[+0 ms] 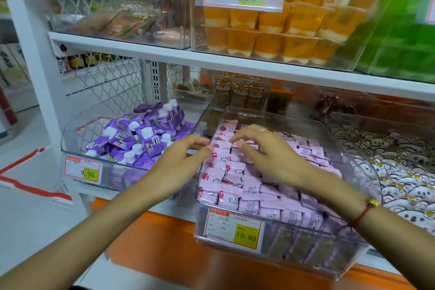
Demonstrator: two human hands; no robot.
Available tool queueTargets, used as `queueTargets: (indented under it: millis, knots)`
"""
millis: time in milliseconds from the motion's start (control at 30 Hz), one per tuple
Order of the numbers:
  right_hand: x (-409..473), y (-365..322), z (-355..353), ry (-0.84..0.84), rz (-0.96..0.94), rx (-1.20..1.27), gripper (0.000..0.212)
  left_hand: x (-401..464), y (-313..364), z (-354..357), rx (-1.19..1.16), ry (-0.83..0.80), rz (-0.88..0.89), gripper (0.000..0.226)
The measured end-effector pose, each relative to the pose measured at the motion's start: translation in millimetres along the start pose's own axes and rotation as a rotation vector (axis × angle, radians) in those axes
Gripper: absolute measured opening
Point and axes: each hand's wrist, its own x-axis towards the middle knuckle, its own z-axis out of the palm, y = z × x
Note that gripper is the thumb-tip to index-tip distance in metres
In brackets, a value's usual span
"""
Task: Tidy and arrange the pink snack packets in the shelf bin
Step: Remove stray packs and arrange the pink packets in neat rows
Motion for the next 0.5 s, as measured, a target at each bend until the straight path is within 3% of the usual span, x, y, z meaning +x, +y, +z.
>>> queueTargets:
  millis: [33, 133, 200, 300, 433, 500]
  knots:
    - [-5.1, -4.9, 4.7, -0.047, -0.014, 0.012, 0.037, 0.4, -0.8, 0.2, 0.021, 0.009, 0.002, 0.012]
    - [-16.6, -10.9, 21.9, -0.41, -0.017, -0.103, 0.051, 1.4, -1.0, 0.3, 0.082, 0.031, -0.002, 0.006]
    - [-14.4, -8.6, 21.6, -0.459, -0.011, -0.146, 0.052, 2.0, 0.0, 1.3, 0.104, 0.048, -0.01, 0.007]
    - [-12.8, -7.0, 15.4, -0.362, -0.021, -0.012, 0.049, 3.2, 3.7, 2.2, 0.169, 0.089, 0.009, 0.021]
    - [-19.4, 7.3, -3.2, -0.003, 0.006, 0.086, 0.038, 20.0, 20.0, -1.8, 0.364, 0.15, 0.261, 0.03]
    - [-22.4, 18.6, -9.0, -0.076, 0.073, -0.001, 0.044, 36.1, 28.4, 0.1, 0.476, 0.082, 0.332, 0.024]
